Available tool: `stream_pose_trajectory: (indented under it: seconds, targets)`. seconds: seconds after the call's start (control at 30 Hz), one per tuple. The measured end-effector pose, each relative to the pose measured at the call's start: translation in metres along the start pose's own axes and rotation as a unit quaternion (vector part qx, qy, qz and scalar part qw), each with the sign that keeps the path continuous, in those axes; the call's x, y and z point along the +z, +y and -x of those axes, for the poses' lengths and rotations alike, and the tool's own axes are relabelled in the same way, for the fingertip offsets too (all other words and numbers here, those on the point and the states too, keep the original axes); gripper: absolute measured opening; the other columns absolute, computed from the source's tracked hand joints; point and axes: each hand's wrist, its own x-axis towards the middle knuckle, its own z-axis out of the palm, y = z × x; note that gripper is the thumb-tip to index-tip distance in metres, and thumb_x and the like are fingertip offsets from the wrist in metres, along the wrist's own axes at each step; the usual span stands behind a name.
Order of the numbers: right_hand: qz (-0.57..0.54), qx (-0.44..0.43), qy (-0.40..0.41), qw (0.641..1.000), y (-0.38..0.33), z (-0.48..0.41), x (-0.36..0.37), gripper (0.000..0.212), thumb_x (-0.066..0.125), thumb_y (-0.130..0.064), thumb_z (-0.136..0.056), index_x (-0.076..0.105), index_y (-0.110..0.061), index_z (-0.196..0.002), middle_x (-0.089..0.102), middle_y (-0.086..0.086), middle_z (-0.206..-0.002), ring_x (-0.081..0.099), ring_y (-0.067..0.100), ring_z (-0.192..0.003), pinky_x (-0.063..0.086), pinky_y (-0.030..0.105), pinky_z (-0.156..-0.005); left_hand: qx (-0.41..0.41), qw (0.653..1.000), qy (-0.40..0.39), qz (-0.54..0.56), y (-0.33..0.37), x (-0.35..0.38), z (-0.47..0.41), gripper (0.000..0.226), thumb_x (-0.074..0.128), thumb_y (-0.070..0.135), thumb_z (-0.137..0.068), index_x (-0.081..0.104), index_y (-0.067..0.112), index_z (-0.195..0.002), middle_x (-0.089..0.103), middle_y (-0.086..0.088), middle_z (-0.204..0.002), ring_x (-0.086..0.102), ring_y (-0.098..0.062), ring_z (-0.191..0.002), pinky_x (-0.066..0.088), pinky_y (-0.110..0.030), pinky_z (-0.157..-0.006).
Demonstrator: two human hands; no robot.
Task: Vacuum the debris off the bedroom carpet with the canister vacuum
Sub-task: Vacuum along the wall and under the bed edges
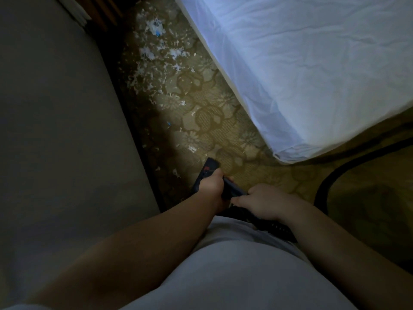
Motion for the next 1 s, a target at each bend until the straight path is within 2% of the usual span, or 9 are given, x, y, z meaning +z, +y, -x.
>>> stream_pose_trajectory:
  seconds: [0.1,0.17,0.27,0.33,0.4,0.5,0.7,0.83,1.0]
  targets:
    - [0.006,-0.012,-0.002,1.0,-0.009,-0.006,0.005,0.053,0.062,-0.062,-0.094,0.067,-0.011,-0.084,0.066,0.007,-0.082,0.064,0.023,-0.073,0.042,0.032,-0.063,0.004,1.0,0.001,0.01,0.009,-0.009,-0.002,0.022,0.065,0.027,-0.094,0.069,0.006,-0.089,0.069,-0.004,-0.059,0.065,-0.025,-0.073,0.058,-0.041,-0.085]
    - [-0.005,-0.02,-0.002,1.0,-0.017,-0.013,0.008,0.053,0.063,-0.061,-0.095,0.068,-0.01,-0.086,0.069,0.01,-0.084,0.068,0.026,-0.075,0.045,0.033,-0.064,0.011,1.0,0.0,0.022,0.019,-0.015,-0.006,0.022,0.065,0.027,-0.093,0.068,0.006,-0.098,0.069,-0.005,-0.062,0.065,-0.024,-0.071,0.058,-0.039,-0.08]
    - [-0.022,-0.029,0.001,0.999,-0.034,-0.026,0.014,0.052,0.065,-0.061,-0.093,0.072,-0.01,-0.095,0.076,0.015,-0.094,0.075,0.032,-0.086,0.059,0.042,-0.081,0.034,0.999,0.0,0.03,0.033,-0.027,-0.015,0.019,0.063,0.024,-0.094,0.067,0.005,-0.09,0.068,-0.005,-0.06,0.064,-0.024,-0.065,0.057,-0.04,-0.08]
    - [-0.019,-0.032,0.0,0.999,-0.046,-0.036,0.018,0.051,0.064,-0.062,-0.093,0.07,-0.012,-0.097,0.076,0.014,-0.094,0.075,0.032,-0.086,0.062,0.048,-0.089,0.037,0.998,-0.004,0.042,0.044,-0.036,-0.022,0.018,0.06,0.021,-0.096,0.065,0.007,-0.086,0.065,-0.004,-0.057,0.061,-0.023,-0.061,0.057,-0.037,-0.074]
    - [-0.008,-0.038,0.003,0.999,-0.06,-0.046,0.022,0.052,0.062,-0.063,-0.094,0.069,-0.012,-0.098,0.075,0.012,-0.093,0.074,0.03,-0.085,0.061,0.045,-0.086,0.037,0.998,-0.009,0.052,0.057,-0.045,-0.026,0.016,0.058,0.018,-0.097,0.063,0.007,-0.087,0.063,-0.003,-0.055,0.059,-0.021,-0.057,0.055,-0.034,-0.066]
    - [0.011,-0.042,0.012,0.999,-0.084,-0.059,0.026,0.053,0.06,-0.064,-0.095,0.065,-0.012,-0.099,0.071,0.01,-0.094,0.07,0.027,-0.084,0.053,0.035,-0.068,0.033,0.997,-0.013,0.065,0.079,-0.061,-0.034,0.012,0.058,0.016,-0.097,0.06,0.007,-0.091,0.062,-0.004,-0.057,0.058,-0.019,-0.053,0.054,-0.031,-0.06]
    - [-0.029,-0.032,0.012,0.999,-0.146,-0.084,0.037,0.048,0.064,-0.059,-0.095,0.071,-0.012,-0.094,0.075,0.014,-0.09,0.075,0.032,-0.084,0.055,0.037,-0.072,0.032,0.998,-0.017,0.057,0.132,-0.104,-0.054,0.012,0.059,0.018,-0.096,0.063,0.007,-0.093,0.065,-0.004,-0.062,0.06,-0.019,-0.054,0.055,-0.033,-0.061]
    - [-0.041,-0.033,0.01,0.999,-0.194,-0.106,0.048,0.051,0.064,-0.059,-0.095,0.072,-0.009,-0.094,0.076,0.018,-0.096,0.074,0.036,-0.088,0.052,0.037,-0.071,0.032,0.998,-0.009,0.057,0.171,-0.138,-0.07,0.012,0.061,0.018,-0.093,0.063,0.007,-0.097,0.064,-0.005,-0.064,0.061,-0.019,-0.053,0.054,-0.032,-0.056]
    - [0.021,-0.054,0.013,0.998,-0.246,-0.134,0.059,0.05,0.061,-0.063,-0.095,0.071,-0.014,-0.097,0.073,0.009,-0.092,0.071,0.027,-0.086,0.058,0.042,-0.081,0.039,0.997,0.009,0.072,0.207,-0.18,-0.089,0.011,0.061,0.018,-0.091,0.064,0.007,-0.088,0.064,-0.004,-0.061,0.062,-0.021,-0.057,0.053,-0.032,-0.062]
